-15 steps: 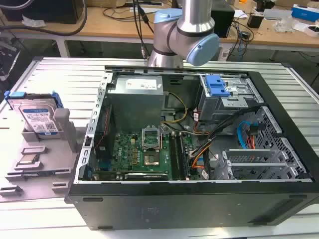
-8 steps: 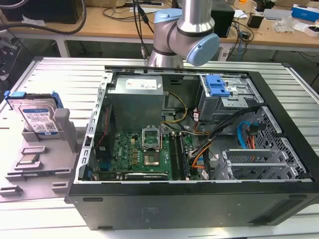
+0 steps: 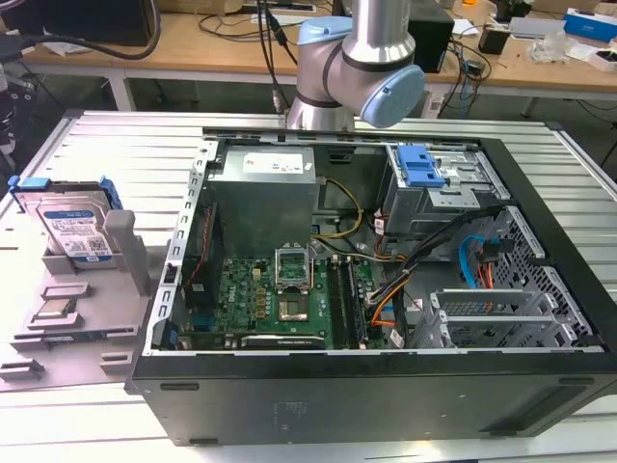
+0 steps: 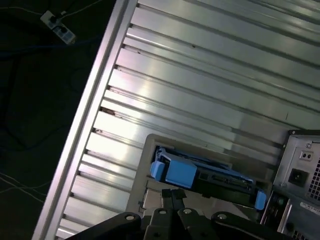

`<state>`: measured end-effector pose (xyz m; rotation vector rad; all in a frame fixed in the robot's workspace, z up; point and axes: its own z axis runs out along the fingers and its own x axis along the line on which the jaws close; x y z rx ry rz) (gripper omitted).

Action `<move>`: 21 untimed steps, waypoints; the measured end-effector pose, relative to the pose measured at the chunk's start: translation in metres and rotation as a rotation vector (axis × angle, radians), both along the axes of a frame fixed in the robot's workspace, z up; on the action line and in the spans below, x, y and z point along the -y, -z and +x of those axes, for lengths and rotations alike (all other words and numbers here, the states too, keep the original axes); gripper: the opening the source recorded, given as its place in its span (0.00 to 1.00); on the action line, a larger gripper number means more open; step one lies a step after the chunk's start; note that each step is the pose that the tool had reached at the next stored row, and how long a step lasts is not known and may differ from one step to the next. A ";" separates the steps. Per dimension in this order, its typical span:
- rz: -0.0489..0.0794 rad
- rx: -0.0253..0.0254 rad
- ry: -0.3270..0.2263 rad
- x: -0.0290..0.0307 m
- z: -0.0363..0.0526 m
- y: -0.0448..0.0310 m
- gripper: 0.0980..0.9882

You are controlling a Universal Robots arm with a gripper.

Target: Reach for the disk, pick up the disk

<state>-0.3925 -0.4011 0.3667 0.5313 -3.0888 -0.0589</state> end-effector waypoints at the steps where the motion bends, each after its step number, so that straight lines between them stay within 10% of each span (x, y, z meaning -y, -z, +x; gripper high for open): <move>1: 0.000 0.0000 -0.025 0.0000 0.0000 0.0000 0.01; 21: 0.000 -0.0001 -0.272 0.0000 0.0000 0.0000 0.01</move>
